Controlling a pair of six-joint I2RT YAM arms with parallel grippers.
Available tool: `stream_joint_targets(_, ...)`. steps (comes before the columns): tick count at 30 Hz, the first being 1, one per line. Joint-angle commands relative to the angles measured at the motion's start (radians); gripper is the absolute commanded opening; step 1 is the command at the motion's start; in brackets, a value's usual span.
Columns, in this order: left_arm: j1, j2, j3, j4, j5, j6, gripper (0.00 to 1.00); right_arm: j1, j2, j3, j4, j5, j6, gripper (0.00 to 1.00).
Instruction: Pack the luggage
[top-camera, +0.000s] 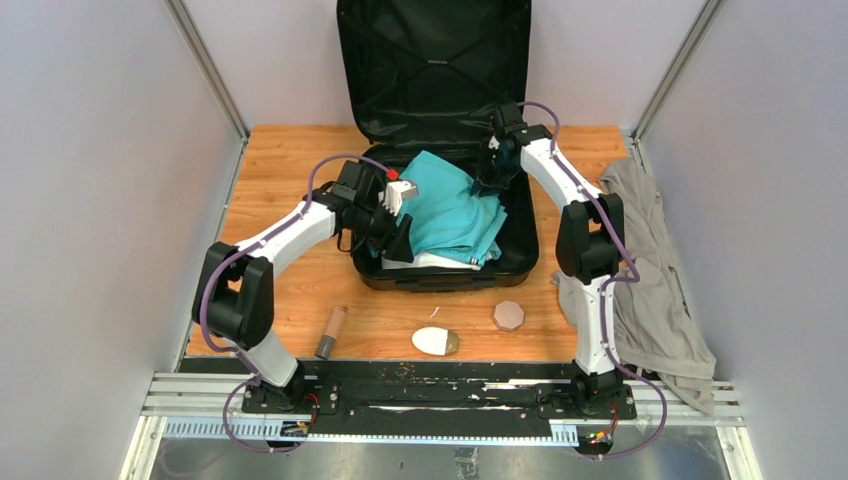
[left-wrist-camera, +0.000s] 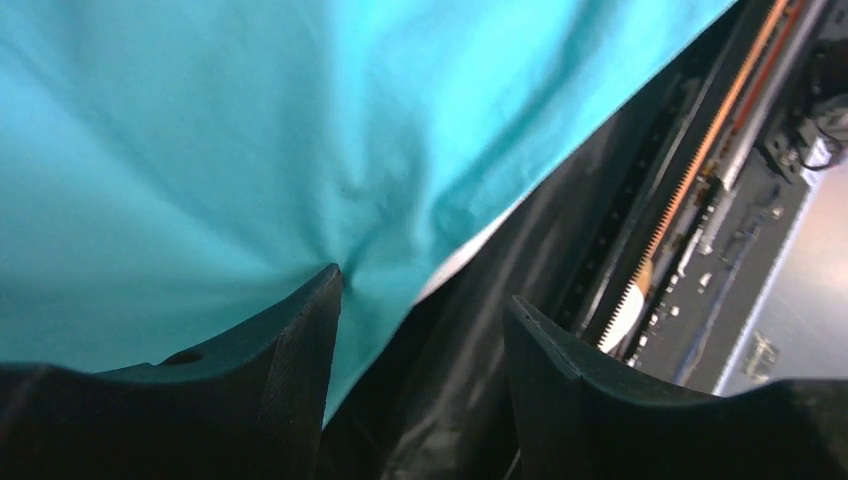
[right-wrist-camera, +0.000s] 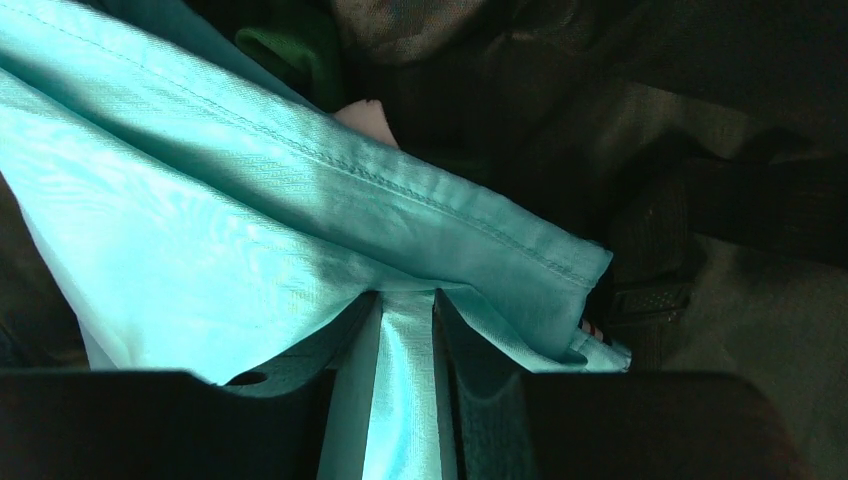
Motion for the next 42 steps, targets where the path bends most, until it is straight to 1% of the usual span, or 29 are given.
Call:
stream_joint_targets(1,-0.011,-0.017,-0.009,-0.077,0.104,-0.031,0.61,0.042,0.069,0.008,-0.008,-0.037,-0.026,0.29)
stream_joint_targets(3,-0.01,-0.025,0.027,-0.117,0.125,-0.035,0.65,0.066,0.09,0.017,-0.011,-0.033,-0.05,0.29)
stream_joint_targets(4,-0.007,-0.035,0.057,-0.143,0.127,-0.034,0.69,0.078,0.097,0.032,-0.017,-0.028,-0.06,0.29)
stream_joint_targets(5,0.0,-0.047,0.095,-0.174,0.123,-0.032,0.74,0.086,0.105,0.06,-0.032,-0.019,-0.072,0.3)
stream_joint_targets(7,0.037,-0.085,0.189,-0.228,0.098,-0.037,0.89,0.09,0.096,0.171,-0.09,0.017,-0.084,0.31)
stream_joint_targets(8,0.081,-0.104,0.243,-0.249,0.076,-0.043,0.97,0.091,0.067,0.199,-0.099,0.034,-0.085,0.34)
stream_joint_targets(9,0.118,-0.124,0.292,-0.267,0.059,-0.046,1.0,0.096,0.031,0.218,-0.099,0.059,-0.086,0.4)
stream_joint_targets(11,0.212,-0.155,0.375,-0.292,0.042,-0.051,1.0,0.129,-0.075,0.216,-0.078,0.133,-0.096,0.56)
stream_joint_targets(13,0.319,-0.176,0.432,-0.303,0.021,-0.066,1.0,0.193,-0.186,0.164,-0.045,0.232,-0.114,0.69)
stream_joint_targets(14,0.367,-0.182,0.446,-0.309,0.009,-0.066,1.0,0.239,-0.236,0.126,-0.027,0.292,-0.124,0.73)
stream_joint_targets(16,0.476,-0.187,0.454,-0.322,0.012,-0.058,1.0,0.354,-0.327,0.032,0.022,0.365,-0.139,0.8)
stream_joint_targets(18,0.56,-0.184,0.443,-0.339,0.014,-0.045,1.0,0.453,-0.387,-0.069,0.056,0.388,-0.114,0.85)
stream_joint_targets(20,0.617,-0.176,0.438,-0.37,-0.005,-0.012,1.0,0.564,-0.407,-0.135,0.07,0.379,-0.061,0.88)
stream_joint_targets(23,0.682,-0.179,0.399,-0.378,-0.008,0.025,1.0,0.72,-0.352,-0.143,0.064,0.386,0.012,0.92)
stream_joint_targets(24,0.704,-0.18,0.385,-0.378,-0.006,0.034,1.0,0.755,-0.304,-0.123,0.057,0.352,0.036,0.93)
stream_joint_targets(26,0.731,-0.186,0.361,-0.382,-0.001,0.05,1.0,0.802,-0.212,-0.056,0.019,0.303,0.076,0.95)
stream_joint_targets(28,0.751,-0.196,0.34,-0.388,-0.003,0.068,1.0,0.839,-0.126,0.02,-0.024,0.291,0.089,0.97)
stream_joint_targets(30,0.762,-0.216,0.321,-0.391,-0.016,0.093,1.0,0.863,-0.055,0.082,-0.056,0.279,0.102,0.97)
stream_joint_targets(31,0.764,-0.227,0.315,-0.391,-0.027,0.105,1.0,0.871,-0.028,0.102,-0.06,0.244,0.111,0.97)
stream_joint_targets(33,0.768,-0.247,0.305,-0.392,-0.045,0.123,1.0,0.882,0.014,0.129,-0.061,0.231,0.131,0.98)
stream_joint_targets(42,0.78,-0.283,0.306,-0.426,-0.086,0.171,1.0,0.901,0.146,0.212,-0.064,0.183,0.201,0.99)
